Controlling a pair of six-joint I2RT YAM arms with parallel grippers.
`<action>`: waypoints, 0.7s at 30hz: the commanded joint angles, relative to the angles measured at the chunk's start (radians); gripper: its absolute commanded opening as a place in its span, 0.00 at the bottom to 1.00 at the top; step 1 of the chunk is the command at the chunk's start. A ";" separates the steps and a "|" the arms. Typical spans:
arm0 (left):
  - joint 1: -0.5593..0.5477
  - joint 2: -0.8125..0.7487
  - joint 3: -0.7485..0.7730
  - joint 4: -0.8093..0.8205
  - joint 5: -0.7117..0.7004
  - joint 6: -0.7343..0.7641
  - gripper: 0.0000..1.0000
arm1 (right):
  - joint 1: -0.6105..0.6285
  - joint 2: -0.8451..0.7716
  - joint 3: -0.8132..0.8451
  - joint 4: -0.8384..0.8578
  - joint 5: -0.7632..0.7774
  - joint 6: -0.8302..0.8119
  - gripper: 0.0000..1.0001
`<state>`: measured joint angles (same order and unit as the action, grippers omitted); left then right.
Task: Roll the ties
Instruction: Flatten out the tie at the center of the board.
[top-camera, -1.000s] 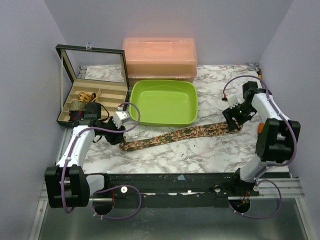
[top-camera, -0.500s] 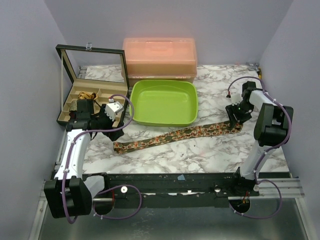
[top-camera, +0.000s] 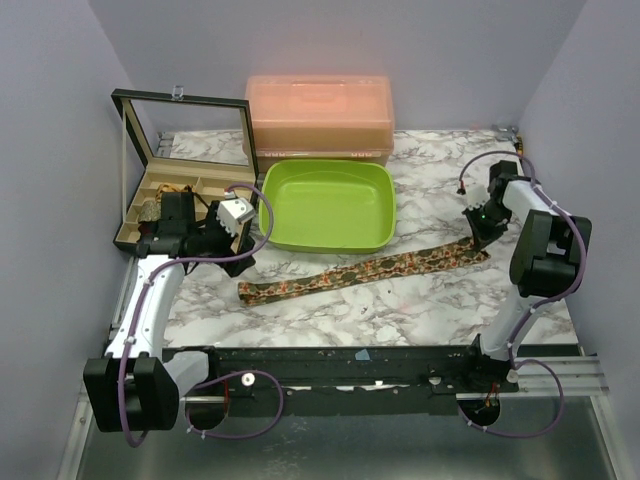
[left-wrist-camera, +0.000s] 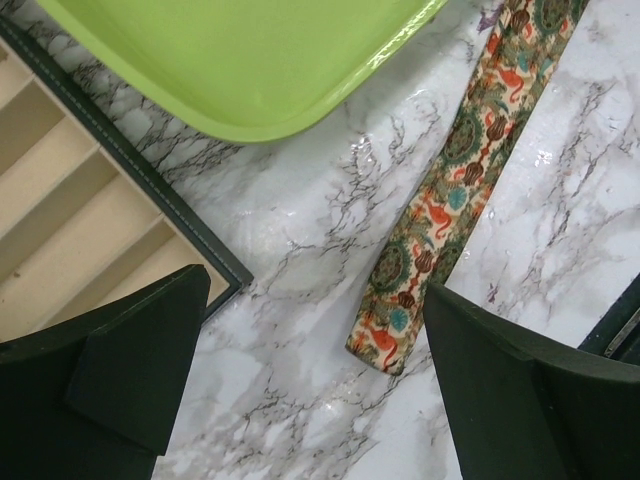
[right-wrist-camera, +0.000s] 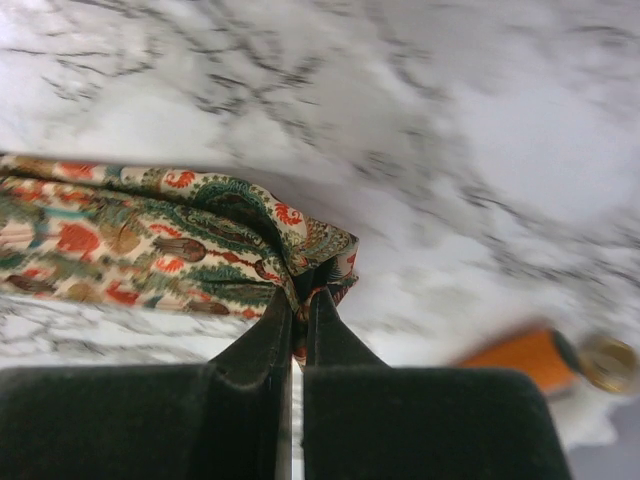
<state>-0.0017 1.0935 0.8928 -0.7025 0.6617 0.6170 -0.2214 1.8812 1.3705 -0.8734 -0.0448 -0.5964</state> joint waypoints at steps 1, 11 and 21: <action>-0.089 0.000 0.010 0.044 -0.056 0.009 0.99 | -0.105 -0.020 0.183 -0.064 0.111 -0.089 0.01; -0.136 0.013 0.009 0.099 -0.092 -0.036 0.98 | -0.193 -0.099 0.333 -0.158 0.074 -0.202 0.07; -0.207 -0.012 0.001 0.122 -0.083 -0.096 0.98 | -0.122 0.064 0.340 -0.316 -0.165 -0.087 0.37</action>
<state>-0.1802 1.1042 0.8928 -0.6228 0.5846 0.5716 -0.3344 1.8565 1.7020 -1.1107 -0.1143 -0.7258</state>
